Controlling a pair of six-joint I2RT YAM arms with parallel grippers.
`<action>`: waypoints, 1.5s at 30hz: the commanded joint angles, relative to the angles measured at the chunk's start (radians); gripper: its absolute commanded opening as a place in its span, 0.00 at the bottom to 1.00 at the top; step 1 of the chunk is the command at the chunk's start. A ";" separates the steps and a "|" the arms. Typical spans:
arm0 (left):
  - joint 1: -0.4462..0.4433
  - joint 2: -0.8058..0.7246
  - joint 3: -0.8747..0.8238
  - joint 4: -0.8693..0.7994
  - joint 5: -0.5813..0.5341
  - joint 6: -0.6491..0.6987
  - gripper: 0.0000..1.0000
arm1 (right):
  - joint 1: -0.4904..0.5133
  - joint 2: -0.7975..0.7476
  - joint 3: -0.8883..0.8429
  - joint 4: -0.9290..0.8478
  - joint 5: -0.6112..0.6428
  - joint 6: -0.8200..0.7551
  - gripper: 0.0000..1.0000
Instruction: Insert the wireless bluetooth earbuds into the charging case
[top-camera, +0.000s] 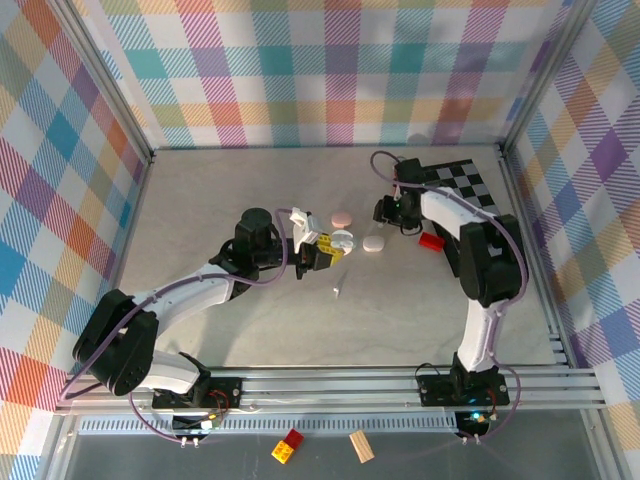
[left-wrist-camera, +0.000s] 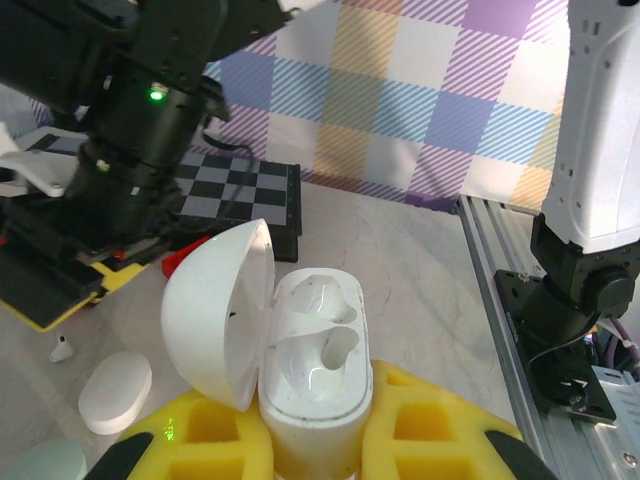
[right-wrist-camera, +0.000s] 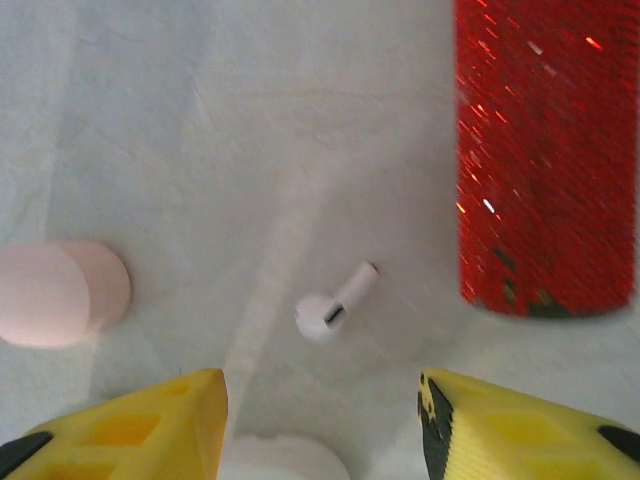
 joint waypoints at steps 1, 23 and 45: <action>0.015 -0.025 -0.007 0.005 0.002 0.006 0.11 | 0.004 0.076 0.113 -0.064 -0.056 -0.043 0.53; 0.021 -0.017 0.000 -0.002 0.011 0.011 0.11 | 0.047 0.232 0.268 -0.203 0.007 -0.135 0.53; 0.022 -0.030 -0.006 -0.008 0.014 0.007 0.11 | 0.065 0.205 0.289 -0.322 0.123 -0.186 0.49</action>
